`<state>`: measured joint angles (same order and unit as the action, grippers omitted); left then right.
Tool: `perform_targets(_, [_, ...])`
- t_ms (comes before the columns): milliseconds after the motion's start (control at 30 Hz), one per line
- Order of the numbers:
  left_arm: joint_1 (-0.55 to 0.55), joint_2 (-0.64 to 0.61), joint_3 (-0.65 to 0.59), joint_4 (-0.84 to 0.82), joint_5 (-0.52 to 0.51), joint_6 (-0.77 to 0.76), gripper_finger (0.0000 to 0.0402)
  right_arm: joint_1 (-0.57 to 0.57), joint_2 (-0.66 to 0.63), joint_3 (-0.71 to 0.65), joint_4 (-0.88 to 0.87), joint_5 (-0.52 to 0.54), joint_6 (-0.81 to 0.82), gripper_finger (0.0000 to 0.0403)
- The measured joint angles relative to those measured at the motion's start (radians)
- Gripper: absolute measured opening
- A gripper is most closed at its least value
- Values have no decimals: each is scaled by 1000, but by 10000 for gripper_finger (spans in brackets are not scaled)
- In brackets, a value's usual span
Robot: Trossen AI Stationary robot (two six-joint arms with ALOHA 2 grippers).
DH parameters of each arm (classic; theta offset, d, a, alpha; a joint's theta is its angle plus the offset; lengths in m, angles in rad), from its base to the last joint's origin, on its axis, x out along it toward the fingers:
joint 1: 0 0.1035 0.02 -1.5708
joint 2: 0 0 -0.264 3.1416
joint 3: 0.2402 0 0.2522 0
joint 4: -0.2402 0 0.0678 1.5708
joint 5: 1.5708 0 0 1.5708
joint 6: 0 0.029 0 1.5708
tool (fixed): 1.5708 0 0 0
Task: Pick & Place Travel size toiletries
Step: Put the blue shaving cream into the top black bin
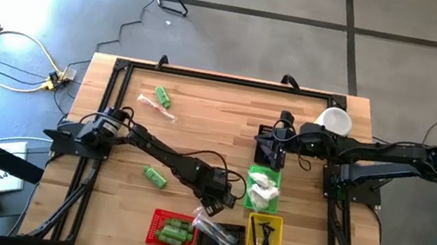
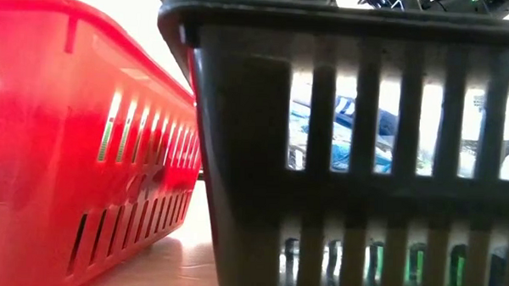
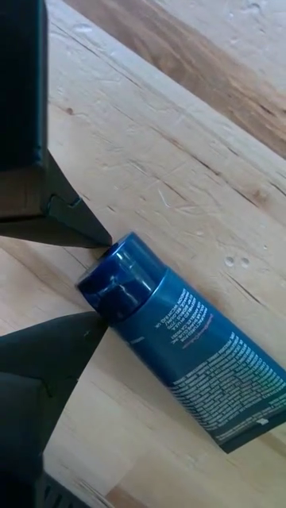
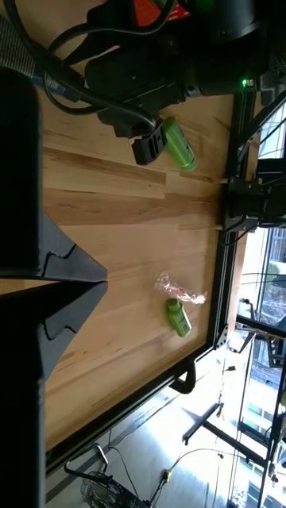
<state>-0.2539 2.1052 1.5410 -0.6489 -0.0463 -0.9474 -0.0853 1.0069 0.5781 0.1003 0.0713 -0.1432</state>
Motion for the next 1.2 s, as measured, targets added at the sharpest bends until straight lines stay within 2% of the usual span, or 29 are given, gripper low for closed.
perform_targets(233, [0,0,0,-1,3,-2,149,0,0,0,0,0,0,2])
perform_targets(433, [-1,0,2,10,10,4,215,0,0,0,-1,-15,0,2])
perform_targets(600, [-1,0,3,9,47,112,254,0,0,0,-1,-29,0,2])
perform_targets(1000, [89,-7,2,-86,265,363,237,0,0,0,-1,-29,0,2])
perform_targets(1200, [142,-8,1,-146,283,477,232,0,0,0,-37,-29,7,2])
